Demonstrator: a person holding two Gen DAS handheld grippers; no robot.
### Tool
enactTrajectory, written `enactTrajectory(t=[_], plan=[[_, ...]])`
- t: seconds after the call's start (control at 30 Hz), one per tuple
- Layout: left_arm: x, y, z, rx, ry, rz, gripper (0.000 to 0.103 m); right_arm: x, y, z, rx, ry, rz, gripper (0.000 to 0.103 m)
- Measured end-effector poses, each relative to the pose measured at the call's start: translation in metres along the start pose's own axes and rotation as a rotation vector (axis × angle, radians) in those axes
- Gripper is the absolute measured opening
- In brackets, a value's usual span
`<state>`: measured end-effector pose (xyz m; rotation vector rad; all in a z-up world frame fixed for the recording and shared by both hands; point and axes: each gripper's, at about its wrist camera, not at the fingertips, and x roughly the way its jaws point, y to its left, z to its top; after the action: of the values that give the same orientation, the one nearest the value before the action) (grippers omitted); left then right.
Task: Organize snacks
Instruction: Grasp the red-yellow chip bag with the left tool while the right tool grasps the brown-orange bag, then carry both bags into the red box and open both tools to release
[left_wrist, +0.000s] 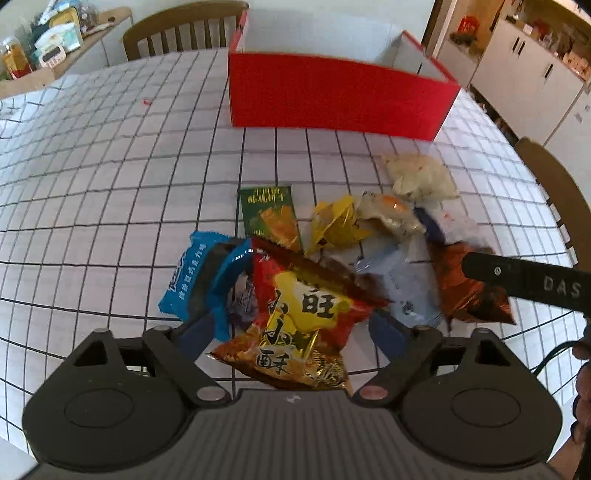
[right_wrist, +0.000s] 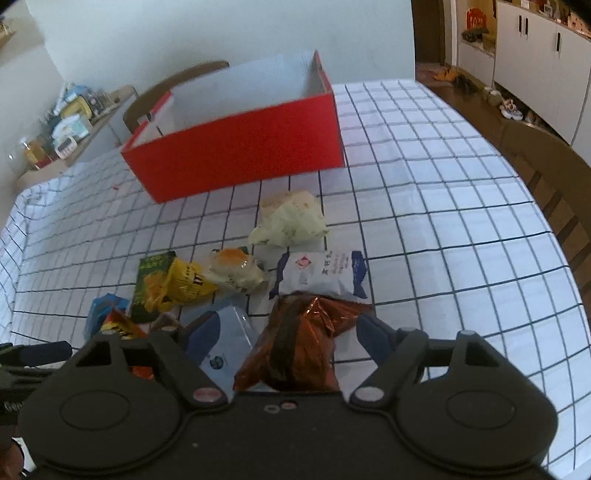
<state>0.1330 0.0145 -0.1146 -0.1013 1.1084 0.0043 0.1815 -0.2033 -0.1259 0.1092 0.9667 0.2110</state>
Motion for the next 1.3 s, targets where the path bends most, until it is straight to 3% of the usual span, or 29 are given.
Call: enactTrajectory(t=[0.13, 0.23, 0.3, 0.37, 0.67, 1.0, 1.3], plan=[[0.013, -0.002, -0.001, 0.02, 0.024, -0.004, 0.083, 0.017, -0.005, 0.0, 0.05, 0.063, -0.004, 0.077], [0.018, -0.004, -0.002, 0.037, 0.041, -0.019, 0.071, 0.025, -0.006, 0.0, 0.066, 0.093, -0.003, 0.074], [0.021, -0.003, -0.002, 0.04, 0.044, -0.019, 0.066, 0.029, -0.007, -0.001, 0.078, 0.102, 0.0, 0.071], [0.02, -0.003, -0.002, 0.038, 0.038, -0.022, 0.064, 0.031, -0.008, -0.002, 0.089, 0.111, 0.012, 0.061], [0.014, -0.001, -0.002, 0.014, 0.023, -0.024, 0.049, 0.025, -0.01, -0.005, 0.103, 0.088, 0.025, 0.045], [-0.004, 0.006, -0.008, -0.042, 0.007, -0.045, 0.043, -0.007, -0.008, -0.013, 0.091, 0.039, 0.043, 0.042], [-0.051, 0.002, 0.005, -0.022, -0.066, -0.055, 0.043, -0.05, 0.008, -0.004, 0.024, -0.019, 0.068, 0.042]])
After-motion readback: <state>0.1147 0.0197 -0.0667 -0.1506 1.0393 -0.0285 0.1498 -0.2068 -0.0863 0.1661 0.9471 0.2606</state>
